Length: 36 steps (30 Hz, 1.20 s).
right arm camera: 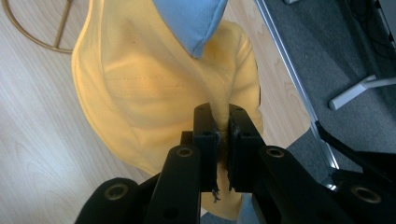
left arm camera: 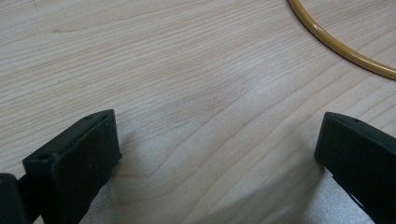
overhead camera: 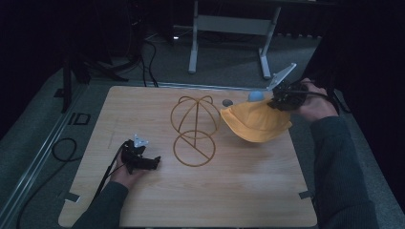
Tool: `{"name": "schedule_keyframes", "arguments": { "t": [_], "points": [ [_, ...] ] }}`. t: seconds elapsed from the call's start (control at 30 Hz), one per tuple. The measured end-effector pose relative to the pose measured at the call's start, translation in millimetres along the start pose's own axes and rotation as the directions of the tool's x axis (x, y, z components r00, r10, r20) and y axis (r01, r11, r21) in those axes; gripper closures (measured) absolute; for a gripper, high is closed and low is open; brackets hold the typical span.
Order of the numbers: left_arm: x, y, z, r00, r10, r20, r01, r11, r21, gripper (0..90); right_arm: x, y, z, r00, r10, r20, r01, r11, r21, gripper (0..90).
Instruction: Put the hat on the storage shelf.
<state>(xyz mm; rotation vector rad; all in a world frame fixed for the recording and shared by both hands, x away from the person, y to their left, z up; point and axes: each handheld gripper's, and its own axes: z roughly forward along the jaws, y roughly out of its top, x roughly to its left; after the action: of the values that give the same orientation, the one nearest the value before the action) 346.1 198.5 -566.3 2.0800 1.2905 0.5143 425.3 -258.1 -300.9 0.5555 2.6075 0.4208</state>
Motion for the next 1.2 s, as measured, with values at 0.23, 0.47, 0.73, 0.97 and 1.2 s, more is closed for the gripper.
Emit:
{"name": "schedule_keyframes", "arguments": {
  "t": [0.23,0.47,0.73,0.97,1.2],
  "points": [
    [0.0,0.0,0.0,1.0000,0.000,0.000,0.000,1.0000,0.000,0.1,-4.1,-1.7,-7.5,0.9996,0.011,-0.028,-0.012,0.999,-0.037,84.1],
    [0.0,0.0,0.0,1.0000,0.001,0.000,-0.001,1.0000,0.001,0.1,-7.5,-3.6,-12.3,0.9986,0.026,-0.046,-0.030,0.997,-0.074,84.2],
    [0.1,0.0,-0.1,1.0000,0.002,0.000,-0.002,1.0000,0.001,0.1,-7.6,-1.7,-17.5,0.9972,0.035,-0.066,-0.043,0.992,-0.120,84.2],
    [0.0,0.0,0.0,1.0000,-0.001,0.001,0.001,1.0000,0.001,0.1,-8.5,2.2,-20.9,0.9965,0.041,-0.072,-0.052,0.987,-0.150,84.3],
    [0.0,0.0,-0.1,1.0000,0.001,0.001,-0.001,1.0000,0.002,0.1,-8.2,7.9,-26.1,0.9966,0.039,-0.073,-0.051,0.983,-0.174,84.3]
  ]
}}
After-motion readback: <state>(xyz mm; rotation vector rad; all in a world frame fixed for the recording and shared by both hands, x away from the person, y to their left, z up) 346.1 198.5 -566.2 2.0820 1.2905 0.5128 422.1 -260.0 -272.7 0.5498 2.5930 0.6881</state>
